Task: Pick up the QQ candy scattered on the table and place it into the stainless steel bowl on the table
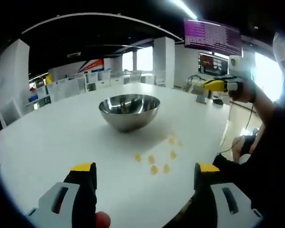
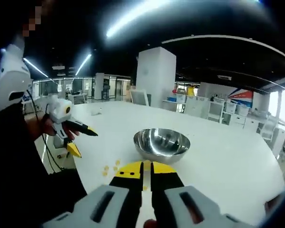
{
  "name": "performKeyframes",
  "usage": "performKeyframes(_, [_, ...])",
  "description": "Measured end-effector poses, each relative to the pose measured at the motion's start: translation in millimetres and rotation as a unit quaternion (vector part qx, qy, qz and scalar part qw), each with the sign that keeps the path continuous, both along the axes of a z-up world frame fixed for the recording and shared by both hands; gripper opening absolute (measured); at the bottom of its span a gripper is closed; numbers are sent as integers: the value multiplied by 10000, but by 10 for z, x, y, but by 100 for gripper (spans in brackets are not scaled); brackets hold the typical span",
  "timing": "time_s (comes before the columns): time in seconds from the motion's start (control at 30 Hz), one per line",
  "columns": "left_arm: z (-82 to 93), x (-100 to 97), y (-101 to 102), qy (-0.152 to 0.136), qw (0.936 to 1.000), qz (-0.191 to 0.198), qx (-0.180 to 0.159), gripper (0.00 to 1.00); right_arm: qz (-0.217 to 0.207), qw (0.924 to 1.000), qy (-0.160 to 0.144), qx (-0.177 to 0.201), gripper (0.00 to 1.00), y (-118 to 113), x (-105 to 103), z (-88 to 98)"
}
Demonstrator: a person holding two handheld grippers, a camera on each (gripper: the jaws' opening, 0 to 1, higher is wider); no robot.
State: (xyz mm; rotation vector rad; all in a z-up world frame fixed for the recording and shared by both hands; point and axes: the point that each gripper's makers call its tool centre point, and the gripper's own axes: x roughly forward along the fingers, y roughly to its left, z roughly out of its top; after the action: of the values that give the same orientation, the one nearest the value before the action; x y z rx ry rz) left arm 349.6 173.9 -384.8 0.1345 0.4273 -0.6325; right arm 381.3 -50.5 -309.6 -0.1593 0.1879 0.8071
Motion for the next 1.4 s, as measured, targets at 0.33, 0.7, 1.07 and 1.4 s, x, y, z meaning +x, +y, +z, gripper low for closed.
performKeyframes(0.33, [-7, -13, -2, 24, 10000, -27, 14, 83, 130, 9993, -42, -339, 7, 160, 131, -71])
performKeyframes(0.7, [-21, -54, 14, 39, 10000, -37, -10, 82, 558, 9930, -423, -951, 7, 614, 792, 138])
performKeyframes(1.07, [-40, -81, 62, 53, 10000, -18, -53, 81, 904, 9840, -52, -1532, 7, 940, 1426, -130])
performKeyframes(1.4, [-82, -101, 62, 86, 9999, -27, -115, 81, 1193, 9687, 282, -2157, 7, 1199, 1809, -432])
